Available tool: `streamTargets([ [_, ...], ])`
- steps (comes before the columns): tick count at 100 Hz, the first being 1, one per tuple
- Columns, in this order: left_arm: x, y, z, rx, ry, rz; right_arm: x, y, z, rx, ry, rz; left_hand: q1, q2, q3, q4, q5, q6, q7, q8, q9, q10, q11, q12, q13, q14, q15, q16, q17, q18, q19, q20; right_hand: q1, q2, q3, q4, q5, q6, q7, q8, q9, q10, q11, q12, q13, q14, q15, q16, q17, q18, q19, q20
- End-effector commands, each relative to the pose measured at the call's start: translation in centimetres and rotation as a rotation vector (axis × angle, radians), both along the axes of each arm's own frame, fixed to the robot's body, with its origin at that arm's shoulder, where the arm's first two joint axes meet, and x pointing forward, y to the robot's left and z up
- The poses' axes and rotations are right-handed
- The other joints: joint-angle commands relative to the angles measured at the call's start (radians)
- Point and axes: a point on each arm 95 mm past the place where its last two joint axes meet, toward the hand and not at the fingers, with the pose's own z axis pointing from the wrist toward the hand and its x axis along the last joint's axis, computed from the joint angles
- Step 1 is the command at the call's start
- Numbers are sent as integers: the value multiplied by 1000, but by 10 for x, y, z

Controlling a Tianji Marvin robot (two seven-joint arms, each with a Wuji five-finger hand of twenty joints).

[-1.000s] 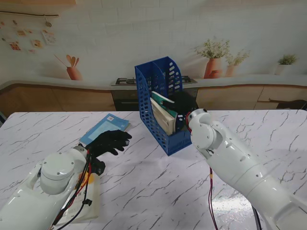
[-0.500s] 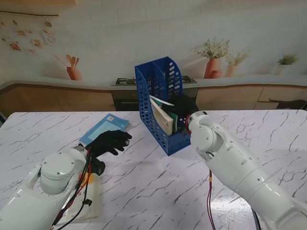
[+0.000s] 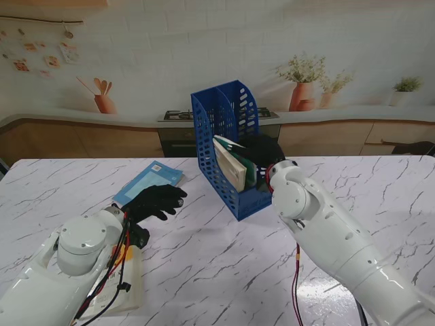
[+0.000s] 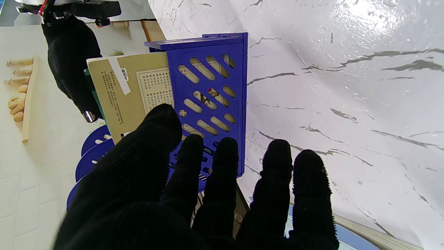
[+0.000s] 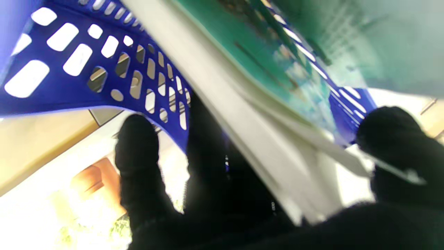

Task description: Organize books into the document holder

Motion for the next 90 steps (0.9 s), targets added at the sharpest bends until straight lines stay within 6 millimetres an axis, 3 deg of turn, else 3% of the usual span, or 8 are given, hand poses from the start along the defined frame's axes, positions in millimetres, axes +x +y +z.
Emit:
streamTargets([
  [1,0,-4,0,-12,-6,-21,-5,5,2,3,-7,15,2,20,-16,25,8,3,0,-13,-8,-5,-7,-3,-17,-5,-9,1,-11,1,-25,-8,-21,31,-37,6,-56,-32,-37,-26,-55,0,-33,-23,-60,2,-53,-21,-59,-26,-37,27],
  [33,2,-3,-2,-6,-7,-19,-20,-6,18,-16,-52,20,-1,22,-18,26,3,-4,-2,-12,-16,-5,-12,-5,-29,-10,-19,-2,-26,-9,-43,-19,-43,63,-86,8,-169,-27,-106,-52,-207,11,-96,-42,-222,-2,-151,-45,-255,-38,-197,44],
  [40,2,-3,-3,-5,-6,-17,-25,-9,22,-4,-68,12,-1,22,-19,26,3,-2,-2,-12,-16,-4,-12,-5,-30,-13,-21,-3,-26,-10,-44,-20,-38,61,-90,9,-167,-26,-109,-54,-208,-4,-104,-48,-231,-16,-167,-53,-313,-38,-258,36],
  [51,2,-3,-3,-3,-8,-14,-36,-15,28,10,-91,2,-3,21,-19,26,4,0,-1,-11,-16,2,-10,-5,-22,-54,-64,-48,-24,-23,-48,-26,-35,62,-95,9,-167,-22,-110,-57,-212,-6,-112,-53,-242,-20,-180,-58,-372,-43,-319,25],
  [64,2,-2,-4,7,-15,-13,-52,-23,33,28,-115,-15,-6,19,-19,25,5,-1,0,-11,-11,-2,-6,-5,-31,-84,-80,-77,-32,-38,-66,-37,-34,61,-98,9,-161,-11,-109,-59,-202,-2,-110,-53,-239,-13,-181,-57,-392,-43,-349,23],
  [90,0,1,-5,9,-29,-3,-95,-41,28,54,-122,-45,-12,22,-24,24,2,-10,1,-10,-23,-13,-15,-9,-81,-60,-101,-106,-88,-81,-151,-85,-33,61,-103,8,-141,6,-107,-67,-176,5,-93,-40,-219,-5,-166,-43,-405,-43,-367,32],
])
